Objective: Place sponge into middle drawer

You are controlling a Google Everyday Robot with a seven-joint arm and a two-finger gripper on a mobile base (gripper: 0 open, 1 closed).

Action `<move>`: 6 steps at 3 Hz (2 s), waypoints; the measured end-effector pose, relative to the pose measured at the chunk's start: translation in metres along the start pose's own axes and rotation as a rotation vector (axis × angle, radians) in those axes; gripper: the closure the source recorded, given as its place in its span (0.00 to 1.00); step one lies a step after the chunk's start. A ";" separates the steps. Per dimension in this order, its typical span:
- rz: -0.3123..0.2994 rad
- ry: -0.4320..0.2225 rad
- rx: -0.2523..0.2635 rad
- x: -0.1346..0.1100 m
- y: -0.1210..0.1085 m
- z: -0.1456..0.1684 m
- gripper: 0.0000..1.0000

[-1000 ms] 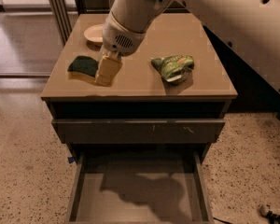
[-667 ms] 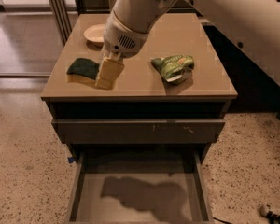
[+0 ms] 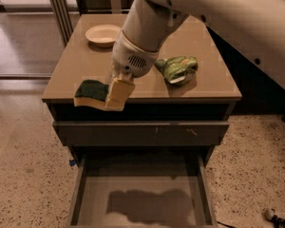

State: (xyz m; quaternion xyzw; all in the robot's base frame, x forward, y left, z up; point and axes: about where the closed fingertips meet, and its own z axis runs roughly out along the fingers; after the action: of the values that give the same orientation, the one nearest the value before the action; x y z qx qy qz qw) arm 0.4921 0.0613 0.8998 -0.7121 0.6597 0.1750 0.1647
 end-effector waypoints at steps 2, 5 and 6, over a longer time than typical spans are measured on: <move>0.012 0.003 -0.035 0.014 0.010 0.012 1.00; 0.065 -0.070 -0.030 0.024 0.076 0.066 1.00; 0.090 -0.054 -0.027 0.064 0.084 0.116 1.00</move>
Offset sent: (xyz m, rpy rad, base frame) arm -0.0083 -0.0070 -0.0154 -0.0042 0.0323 0.0059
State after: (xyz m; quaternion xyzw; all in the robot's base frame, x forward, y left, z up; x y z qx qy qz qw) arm 0.4091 0.0520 0.7671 -0.6789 0.6839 0.2102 0.1649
